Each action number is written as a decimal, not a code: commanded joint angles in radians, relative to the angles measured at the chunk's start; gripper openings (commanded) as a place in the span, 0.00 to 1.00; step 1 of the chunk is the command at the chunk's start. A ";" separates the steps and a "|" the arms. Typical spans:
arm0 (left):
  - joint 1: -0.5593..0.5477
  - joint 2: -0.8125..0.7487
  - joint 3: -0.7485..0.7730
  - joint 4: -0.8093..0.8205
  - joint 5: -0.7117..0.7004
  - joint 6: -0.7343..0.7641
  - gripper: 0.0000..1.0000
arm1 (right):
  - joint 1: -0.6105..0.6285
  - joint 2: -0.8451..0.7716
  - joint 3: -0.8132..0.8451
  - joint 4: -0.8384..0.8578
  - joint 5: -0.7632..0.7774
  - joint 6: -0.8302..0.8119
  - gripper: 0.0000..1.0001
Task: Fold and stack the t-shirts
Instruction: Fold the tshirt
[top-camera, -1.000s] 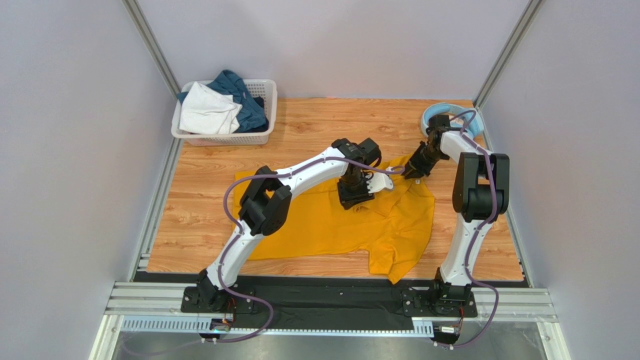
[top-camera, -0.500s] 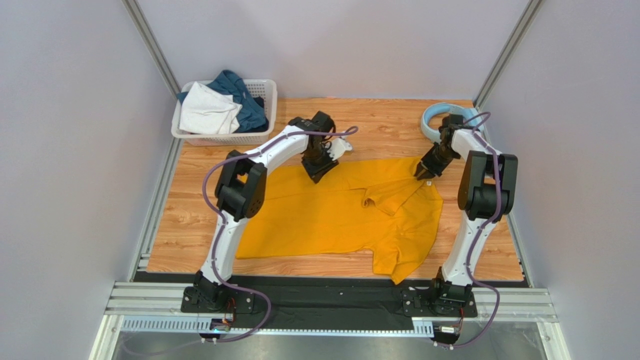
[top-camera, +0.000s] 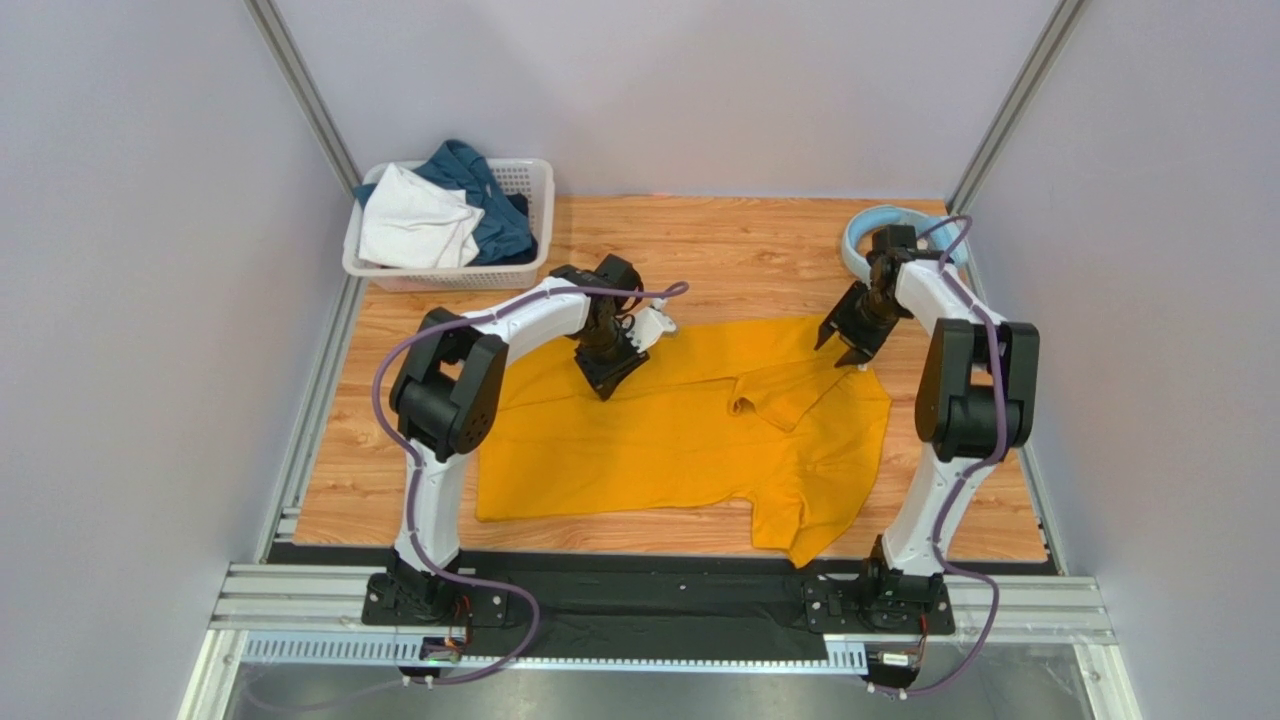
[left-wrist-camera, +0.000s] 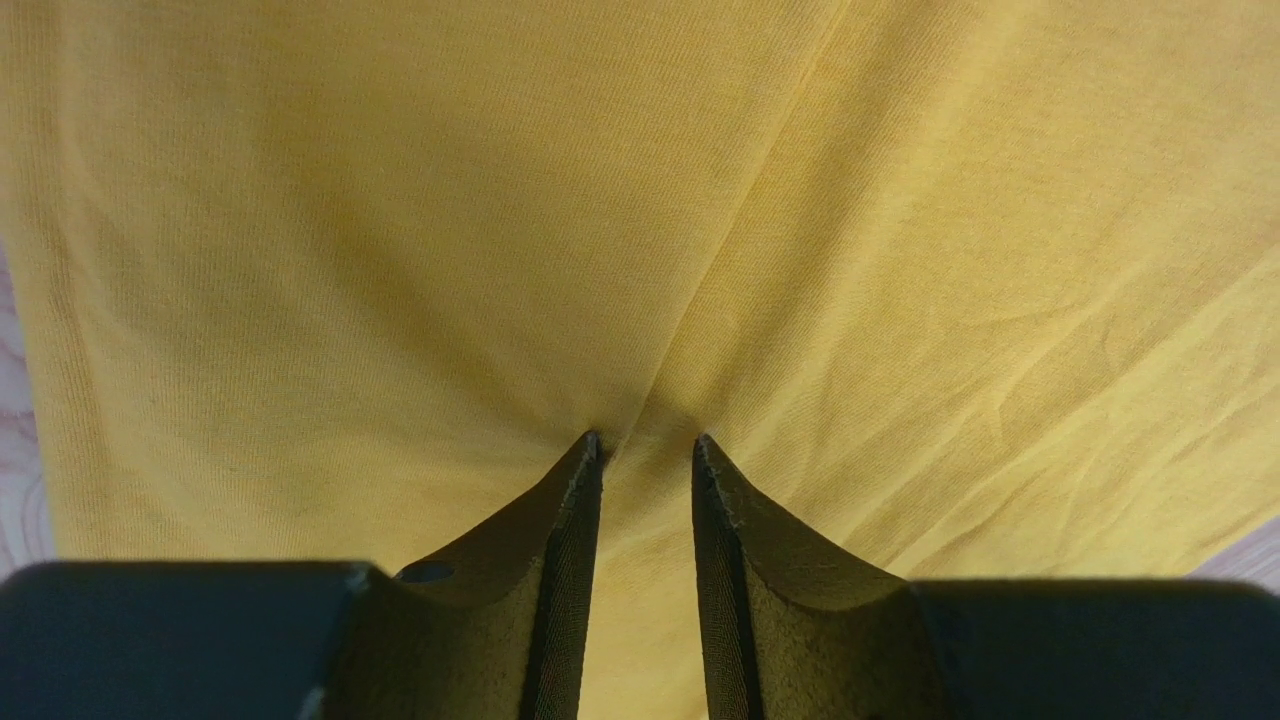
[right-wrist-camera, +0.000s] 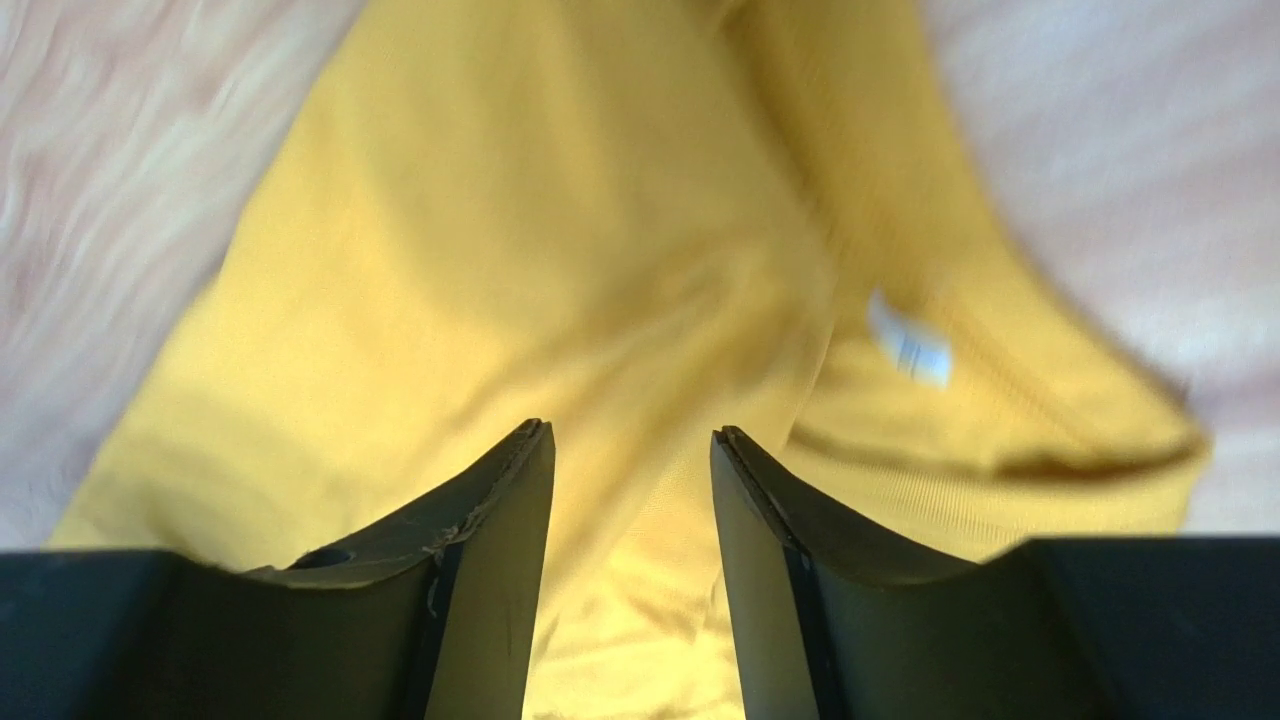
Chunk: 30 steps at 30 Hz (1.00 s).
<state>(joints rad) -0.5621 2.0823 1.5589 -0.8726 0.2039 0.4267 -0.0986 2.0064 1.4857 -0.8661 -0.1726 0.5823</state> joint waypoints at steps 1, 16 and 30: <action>0.002 -0.022 0.041 0.017 0.032 -0.026 0.35 | 0.092 -0.233 -0.085 -0.002 0.025 -0.007 0.49; 0.002 -0.004 0.087 -0.003 0.026 -0.009 0.34 | 0.234 -0.359 -0.430 0.102 -0.042 0.022 0.42; 0.002 0.005 0.104 -0.012 0.019 -0.003 0.34 | 0.232 -0.328 -0.488 0.122 -0.047 0.025 0.40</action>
<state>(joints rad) -0.5613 2.0834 1.6150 -0.8764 0.2081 0.4175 0.1341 1.6779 1.0195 -0.7700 -0.2119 0.5987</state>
